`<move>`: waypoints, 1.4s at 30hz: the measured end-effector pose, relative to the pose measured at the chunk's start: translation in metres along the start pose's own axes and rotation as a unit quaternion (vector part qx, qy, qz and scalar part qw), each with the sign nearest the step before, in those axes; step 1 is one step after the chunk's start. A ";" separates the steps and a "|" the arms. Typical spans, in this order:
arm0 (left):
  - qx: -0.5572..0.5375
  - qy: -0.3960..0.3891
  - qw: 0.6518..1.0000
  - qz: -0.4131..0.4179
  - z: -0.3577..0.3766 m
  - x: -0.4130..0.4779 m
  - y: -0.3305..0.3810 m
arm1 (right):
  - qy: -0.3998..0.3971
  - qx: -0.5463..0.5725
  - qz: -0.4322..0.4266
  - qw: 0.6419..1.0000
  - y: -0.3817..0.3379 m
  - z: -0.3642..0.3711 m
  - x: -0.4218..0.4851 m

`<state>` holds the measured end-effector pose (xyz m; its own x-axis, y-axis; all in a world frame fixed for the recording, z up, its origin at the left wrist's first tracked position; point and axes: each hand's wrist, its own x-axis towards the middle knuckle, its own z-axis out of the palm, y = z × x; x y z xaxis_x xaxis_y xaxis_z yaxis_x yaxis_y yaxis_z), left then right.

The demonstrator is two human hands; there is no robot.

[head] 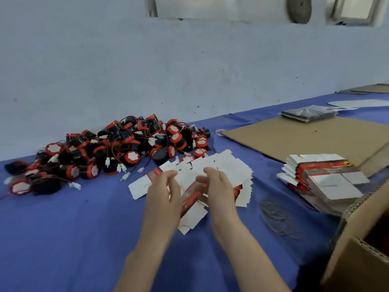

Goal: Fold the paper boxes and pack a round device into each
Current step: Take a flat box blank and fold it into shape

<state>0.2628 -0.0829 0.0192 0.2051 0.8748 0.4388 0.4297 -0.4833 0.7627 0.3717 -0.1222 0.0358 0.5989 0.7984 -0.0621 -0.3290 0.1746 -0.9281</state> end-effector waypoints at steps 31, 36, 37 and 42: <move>-0.462 0.086 0.863 -0.184 -0.053 -0.003 -0.042 | -0.081 -0.359 -0.180 0.912 0.052 0.036 0.007; -0.486 0.053 0.858 -0.158 -0.073 -0.012 -0.035 | -0.120 -0.286 -0.132 0.941 0.051 0.047 -0.004; -0.474 0.036 0.868 -0.147 -0.078 -0.014 -0.035 | -0.128 -0.272 -0.124 0.946 0.051 0.048 -0.006; -0.382 -0.029 0.918 -0.099 -0.099 -0.027 -0.037 | -0.161 -0.237 -0.121 0.950 0.051 0.055 -0.017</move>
<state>0.1538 -0.0920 0.0261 0.2453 0.9377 0.2462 -0.2742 -0.1765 0.9453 0.3049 -0.0949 0.0093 0.3356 0.9163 0.2187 0.2019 0.1568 -0.9668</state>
